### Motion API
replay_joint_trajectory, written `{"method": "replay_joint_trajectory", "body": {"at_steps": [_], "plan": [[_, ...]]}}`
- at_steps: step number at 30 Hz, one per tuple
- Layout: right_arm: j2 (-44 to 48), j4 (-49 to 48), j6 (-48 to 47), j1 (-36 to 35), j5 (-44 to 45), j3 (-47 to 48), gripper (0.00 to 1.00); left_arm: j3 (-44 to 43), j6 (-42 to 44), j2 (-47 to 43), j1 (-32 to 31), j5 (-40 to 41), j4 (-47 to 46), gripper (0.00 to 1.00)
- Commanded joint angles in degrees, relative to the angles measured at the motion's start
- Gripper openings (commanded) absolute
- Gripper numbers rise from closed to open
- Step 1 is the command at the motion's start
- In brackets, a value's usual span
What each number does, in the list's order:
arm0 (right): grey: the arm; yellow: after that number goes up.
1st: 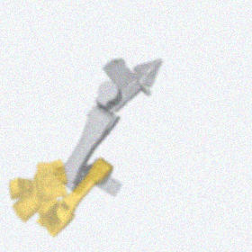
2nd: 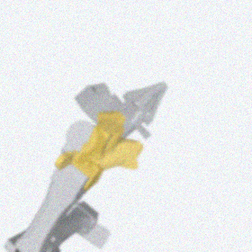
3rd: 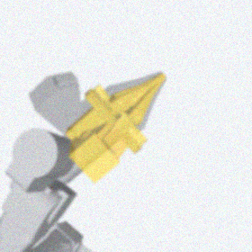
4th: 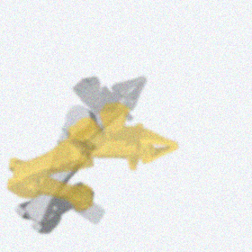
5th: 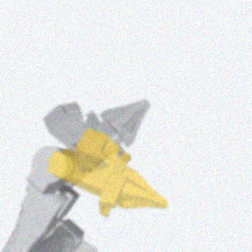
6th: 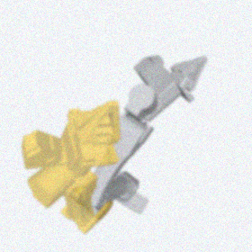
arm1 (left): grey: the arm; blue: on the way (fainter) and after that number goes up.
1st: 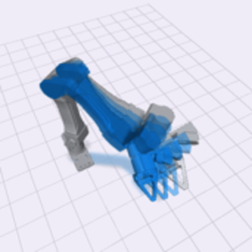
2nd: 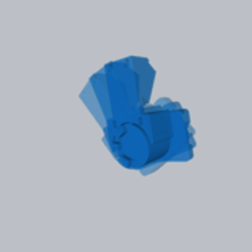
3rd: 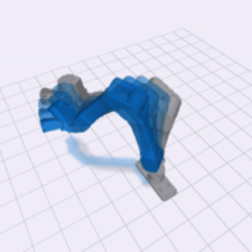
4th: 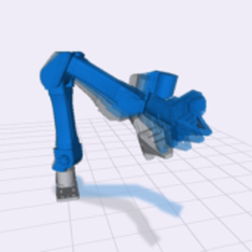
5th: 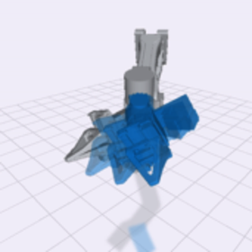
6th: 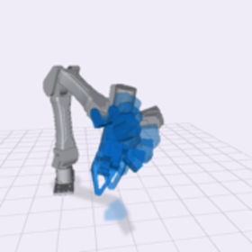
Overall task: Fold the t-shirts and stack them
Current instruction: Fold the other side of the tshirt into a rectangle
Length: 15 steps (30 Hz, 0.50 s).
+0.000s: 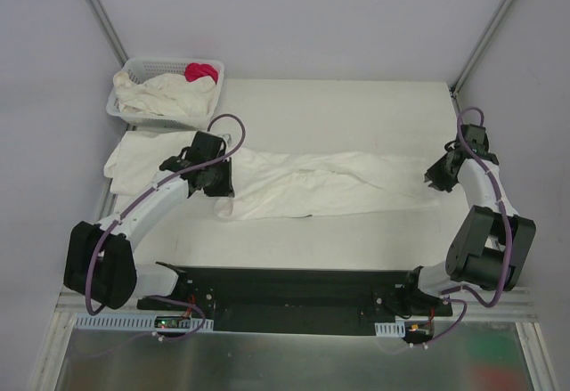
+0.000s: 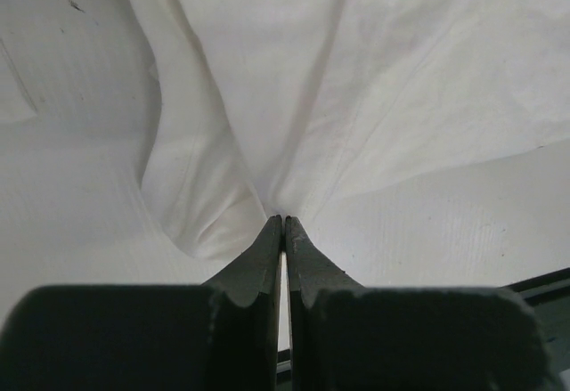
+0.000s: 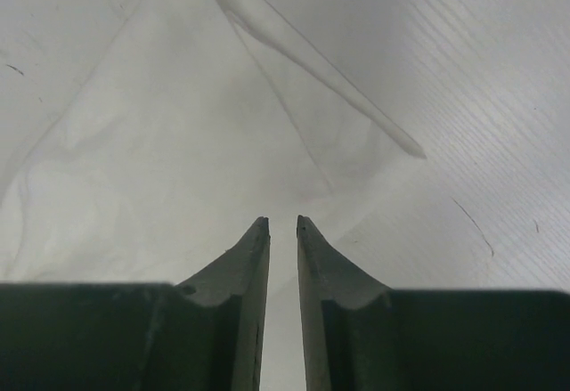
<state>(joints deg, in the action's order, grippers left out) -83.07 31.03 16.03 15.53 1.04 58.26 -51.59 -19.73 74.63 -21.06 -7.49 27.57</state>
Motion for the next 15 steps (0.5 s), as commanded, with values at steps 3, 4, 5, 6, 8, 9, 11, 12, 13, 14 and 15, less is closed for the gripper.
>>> {"method": "replay_joint_trajectory", "body": {"at_steps": [3,4,5,6,8,9,11,12,13,14,15], "plan": [[0.37,-3.6,2.51,-2.17,-3.93,4.84,0.22,1.66,-0.05,-3.53,-0.56,2.12,-0.68,0.0],[0.1,-4.13,3.56,-2.87,-4.29,5.45,0.22,2.02,0.04,-3.7,-0.65,2.3,-1.29,0.0],[0.1,-4.83,3.92,-3.31,-5.68,5.55,0.22,2.37,0.04,-4.05,-0.65,2.3,-1.47,0.0],[0.01,-6.31,4.18,-3.75,-6.04,5.72,0.22,2.9,-0.31,-4.23,-0.74,2.3,-1.64,0.0],[-0.25,-8.07,4.79,-4.97,-5.79,6.16,0.23,3.08,-0.58,-5.1,-1.0,2.12,-2.0,0.0],[-0.51,-8.52,4.97,-5.42,-6.22,6.34,0.23,2.99,-0.75,-5.54,-1.18,2.3,-2.0,0.0],[-1.48,-9.14,5.32,-6.73,-6.49,6.78,0.23,2.9,-0.75,-6.86,-1.27,2.65,-2.0,0.0],[-1.83,-9.84,5.67,-7.35,-6.75,6.61,0.23,2.81,-1.1,-7.3,-1.27,3.26,-1.91,0.0],[-2.18,-10.54,5.94,-8.83,-7.53,6.43,0.24,2.81,-1.1,-7.92,-1.27,3.35,-2.0,0.0],[-3.14,-12.2,6.81,-9.81,-7.72,6.08,0.24,2.81,-1.1,-8.97,-1.27,3.62,-2.0,0.0],[-3.76,-13.26,7.08,-11.03,-7.98,5.99,0.24,2.55,-1.19,-9.5,-1.27,4.05,-2.0,0.0]]}}
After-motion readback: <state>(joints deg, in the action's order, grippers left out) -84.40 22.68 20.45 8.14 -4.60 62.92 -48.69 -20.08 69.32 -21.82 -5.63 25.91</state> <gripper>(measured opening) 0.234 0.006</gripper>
